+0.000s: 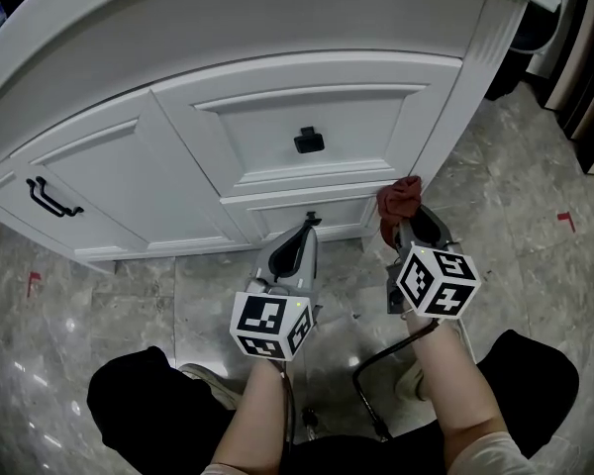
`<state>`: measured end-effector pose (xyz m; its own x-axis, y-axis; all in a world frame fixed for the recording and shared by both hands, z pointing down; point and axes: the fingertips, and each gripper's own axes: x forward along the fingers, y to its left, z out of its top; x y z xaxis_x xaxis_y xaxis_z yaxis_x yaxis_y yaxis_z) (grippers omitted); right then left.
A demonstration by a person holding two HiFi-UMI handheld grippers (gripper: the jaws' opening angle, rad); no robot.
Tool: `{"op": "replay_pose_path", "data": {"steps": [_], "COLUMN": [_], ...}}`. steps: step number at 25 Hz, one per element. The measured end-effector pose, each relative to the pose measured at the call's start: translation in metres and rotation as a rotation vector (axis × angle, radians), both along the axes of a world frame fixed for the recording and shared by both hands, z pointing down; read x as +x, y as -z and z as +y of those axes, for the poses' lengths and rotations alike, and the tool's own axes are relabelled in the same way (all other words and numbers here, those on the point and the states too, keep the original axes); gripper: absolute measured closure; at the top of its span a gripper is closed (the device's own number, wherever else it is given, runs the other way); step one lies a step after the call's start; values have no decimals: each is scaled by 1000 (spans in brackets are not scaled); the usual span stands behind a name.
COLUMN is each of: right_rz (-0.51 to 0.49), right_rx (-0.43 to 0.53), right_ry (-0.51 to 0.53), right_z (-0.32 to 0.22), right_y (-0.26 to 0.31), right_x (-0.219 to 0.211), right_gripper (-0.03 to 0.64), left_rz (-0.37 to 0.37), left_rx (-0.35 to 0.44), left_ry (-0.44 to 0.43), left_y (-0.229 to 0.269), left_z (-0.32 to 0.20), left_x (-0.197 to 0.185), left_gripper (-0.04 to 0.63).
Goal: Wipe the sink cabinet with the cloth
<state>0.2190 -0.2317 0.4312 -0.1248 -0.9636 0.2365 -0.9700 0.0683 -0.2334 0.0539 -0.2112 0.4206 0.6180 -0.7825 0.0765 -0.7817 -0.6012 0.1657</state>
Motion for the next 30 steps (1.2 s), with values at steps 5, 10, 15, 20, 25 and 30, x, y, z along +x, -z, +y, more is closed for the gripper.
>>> {"op": "replay_pose_path", "data": {"steps": [5,10,15,20,25,30], "right_rz": [3,-4,-96,-117,-93,-91], "right_rx": [11,29,-19,-46,-35,-58], "right_ry": [76,260,358,407,402,358], "right_z": [1,-1,-4,-16,-20,-21], "right_y": [-7,-17,-43,-62,-66,-71], "right_x": [-55,-154,-222,-263,-265,-246], "right_gripper": [531,529,531,531,529,529], "left_rz": [-27,-21,-28,-24,-19,-12], "left_rx": [-17,-42,-64,-71,-66,-71], "left_ry": [27,127,217,238,221,192], "left_y": [-10,-20,-30,-35,-35,-37], "left_z": [-1,-5,-6,-6,-9,-9], "left_x": [-23,-77,-127,-150,-152,-141], "left_gripper": [595,595,595,595,595,595]}}
